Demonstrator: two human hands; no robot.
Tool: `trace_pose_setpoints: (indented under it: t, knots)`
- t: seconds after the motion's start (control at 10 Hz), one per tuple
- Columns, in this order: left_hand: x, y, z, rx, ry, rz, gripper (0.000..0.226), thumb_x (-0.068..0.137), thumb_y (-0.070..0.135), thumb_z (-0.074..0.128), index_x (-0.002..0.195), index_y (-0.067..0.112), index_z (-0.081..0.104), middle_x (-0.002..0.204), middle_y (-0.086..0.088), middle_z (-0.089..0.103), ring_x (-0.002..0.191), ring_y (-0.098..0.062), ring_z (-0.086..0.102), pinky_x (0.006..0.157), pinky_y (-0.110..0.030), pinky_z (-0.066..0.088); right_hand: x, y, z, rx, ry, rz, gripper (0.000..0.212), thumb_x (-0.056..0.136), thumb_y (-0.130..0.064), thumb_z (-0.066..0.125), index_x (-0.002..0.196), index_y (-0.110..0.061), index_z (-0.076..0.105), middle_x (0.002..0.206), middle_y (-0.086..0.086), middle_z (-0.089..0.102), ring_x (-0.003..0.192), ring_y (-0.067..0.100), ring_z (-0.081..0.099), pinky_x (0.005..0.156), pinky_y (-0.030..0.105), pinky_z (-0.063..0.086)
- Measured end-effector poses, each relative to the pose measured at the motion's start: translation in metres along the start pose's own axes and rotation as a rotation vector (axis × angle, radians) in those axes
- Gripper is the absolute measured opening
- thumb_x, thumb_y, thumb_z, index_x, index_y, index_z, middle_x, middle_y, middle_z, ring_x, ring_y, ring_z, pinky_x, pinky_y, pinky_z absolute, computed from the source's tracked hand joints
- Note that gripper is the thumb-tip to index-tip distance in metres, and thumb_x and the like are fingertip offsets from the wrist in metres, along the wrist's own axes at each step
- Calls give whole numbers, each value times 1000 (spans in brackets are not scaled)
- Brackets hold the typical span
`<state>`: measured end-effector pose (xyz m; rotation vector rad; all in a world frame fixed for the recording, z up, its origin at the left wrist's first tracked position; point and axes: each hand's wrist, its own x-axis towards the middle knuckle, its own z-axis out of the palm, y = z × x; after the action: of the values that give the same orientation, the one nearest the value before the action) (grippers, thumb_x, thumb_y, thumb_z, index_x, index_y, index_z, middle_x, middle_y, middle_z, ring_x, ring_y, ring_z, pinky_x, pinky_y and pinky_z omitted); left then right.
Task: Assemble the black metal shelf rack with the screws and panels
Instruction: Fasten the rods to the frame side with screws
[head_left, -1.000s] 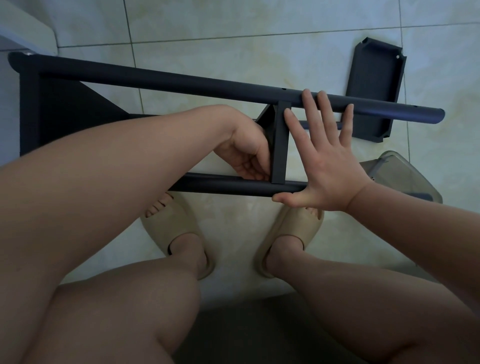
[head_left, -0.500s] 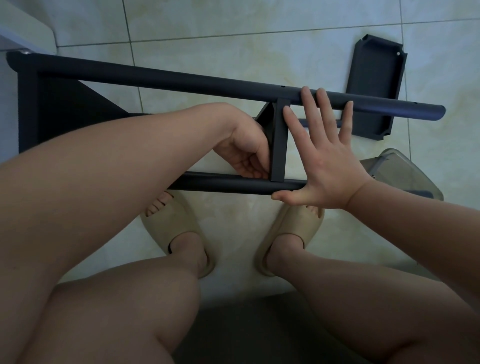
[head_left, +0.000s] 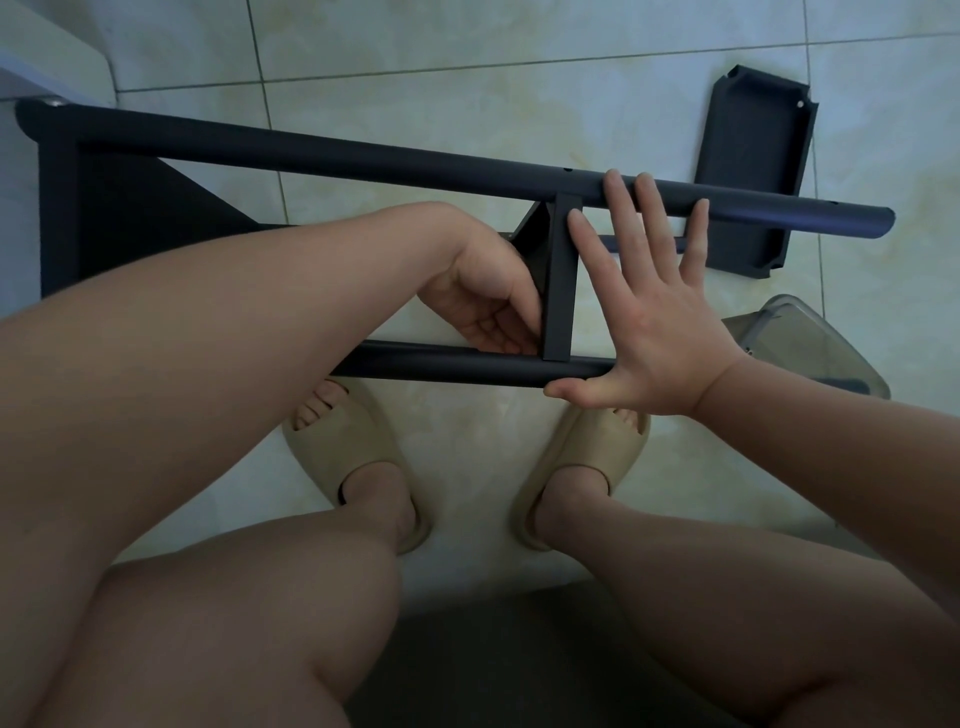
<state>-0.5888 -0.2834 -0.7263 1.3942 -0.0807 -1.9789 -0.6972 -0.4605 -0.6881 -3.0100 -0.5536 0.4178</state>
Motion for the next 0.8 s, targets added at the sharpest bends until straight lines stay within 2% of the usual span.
trace_pose_setpoints:
  t: [0.2, 0.4, 0.6, 0.7, 0.8]
  knots:
    - [3, 4, 4, 31, 43, 25, 21, 91, -3, 60, 85, 10, 75, 83, -6, 73, 73, -14, 70, 69, -24, 59, -1, 1, 2, -7, 3, -1, 131, 70, -95, 41, 162, -8, 11, 166, 28, 1, 153, 50, -2, 114, 78, -2]
    - [2, 2, 6, 9, 32, 66, 20, 91, -8, 55, 94, 5, 71, 87, -9, 72, 75, -16, 71, 68, -24, 59, 0, 2, 3, -4, 14, -4, 131, 70, -95, 43, 163, -9, 10, 167, 28, 2, 154, 49, -2, 114, 78, -2]
    - [2, -4, 7, -33, 25, 128, 24, 92, -10, 54, 101, 6, 70, 93, -9, 74, 85, -18, 73, 73, -26, 59, 0, 1, 3, -5, 14, -2, 131, 69, -94, 46, 163, -9, 10, 167, 28, 1, 154, 49, -2, 114, 77, -2]
    - [0, -4, 3, -5, -4, 106, 21, 93, -4, 57, 106, 8, 70, 98, -7, 76, 90, -18, 74, 73, -25, 58, 0, 1, 3, -2, 14, -3, 131, 69, -94, 45, 162, -9, 10, 167, 28, 1, 154, 49, -2, 114, 77, -3]
    - [-5, -2, -5, 113, -32, 8, 19, 95, 17, 62, 112, 15, 71, 110, -3, 75, 102, -16, 72, 87, -30, 55, 0, 2, 2, -7, 9, -1, 131, 70, -95, 43, 162, -9, 9, 167, 28, 1, 154, 49, -3, 114, 78, -2]
